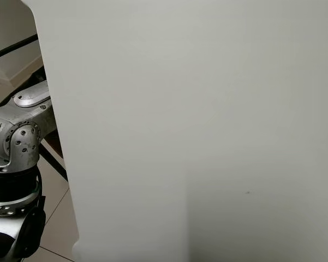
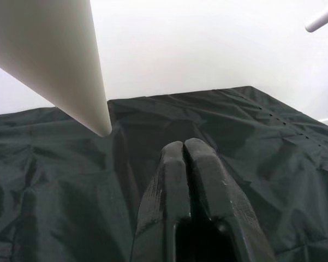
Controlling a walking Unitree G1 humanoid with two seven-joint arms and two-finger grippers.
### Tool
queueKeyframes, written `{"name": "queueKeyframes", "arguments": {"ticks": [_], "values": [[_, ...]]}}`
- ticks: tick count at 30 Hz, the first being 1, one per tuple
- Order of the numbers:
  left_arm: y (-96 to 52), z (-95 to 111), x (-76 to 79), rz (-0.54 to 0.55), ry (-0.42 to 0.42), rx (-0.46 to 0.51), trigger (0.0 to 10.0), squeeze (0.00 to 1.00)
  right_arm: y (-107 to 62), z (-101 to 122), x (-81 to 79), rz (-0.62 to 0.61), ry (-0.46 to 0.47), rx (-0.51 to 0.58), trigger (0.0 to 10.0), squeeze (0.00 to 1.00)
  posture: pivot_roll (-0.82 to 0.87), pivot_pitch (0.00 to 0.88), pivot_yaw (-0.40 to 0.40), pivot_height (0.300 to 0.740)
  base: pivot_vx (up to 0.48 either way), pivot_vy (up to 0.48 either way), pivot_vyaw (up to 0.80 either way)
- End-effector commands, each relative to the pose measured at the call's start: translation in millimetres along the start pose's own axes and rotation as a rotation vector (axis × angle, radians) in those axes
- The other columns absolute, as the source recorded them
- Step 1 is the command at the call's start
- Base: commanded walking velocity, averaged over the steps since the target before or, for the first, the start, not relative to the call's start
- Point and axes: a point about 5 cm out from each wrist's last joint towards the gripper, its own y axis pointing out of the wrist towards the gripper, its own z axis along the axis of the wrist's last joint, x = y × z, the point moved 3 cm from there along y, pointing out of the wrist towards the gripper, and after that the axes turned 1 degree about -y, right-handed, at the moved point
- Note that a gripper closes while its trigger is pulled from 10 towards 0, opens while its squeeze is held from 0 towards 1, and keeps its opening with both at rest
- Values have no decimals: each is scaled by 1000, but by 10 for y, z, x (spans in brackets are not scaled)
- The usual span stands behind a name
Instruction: Building children table
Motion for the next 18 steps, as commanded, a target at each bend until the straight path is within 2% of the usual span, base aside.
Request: {"name": "queueKeyframes", "arguments": {"ticks": [1,6,7,10,11,18], "values": [[-65,370,-30,87,61,132,10000,0,87,-7,25,6,-18,10,10000,0,80,35,27,740,0,0,0],[-70,375,-29,88,59,129,10000,0,158,-1,53,-3,-32,30,10000,0,79,36,32,740,0,0,0],[-68,378,-26,86,59,126,10000,0,234,22,93,-25,-43,55,10000,0,81,38,33,740,0,0,0],[-67,381,-24,85,59,126,10000,0,263,35,114,-39,-48,64,10000,0,82,39,35,740,0,0,0],[-65,383,-21,83,59,124,10000,0,321,55,140,-57,-60,79,10000,0,83,41,36,740,0,0,0],[-54,383,-30,84,54,117,10000,0,413,63,211,-112,-65,93,10000,0,88,46,35,740,0,0,0]]}}
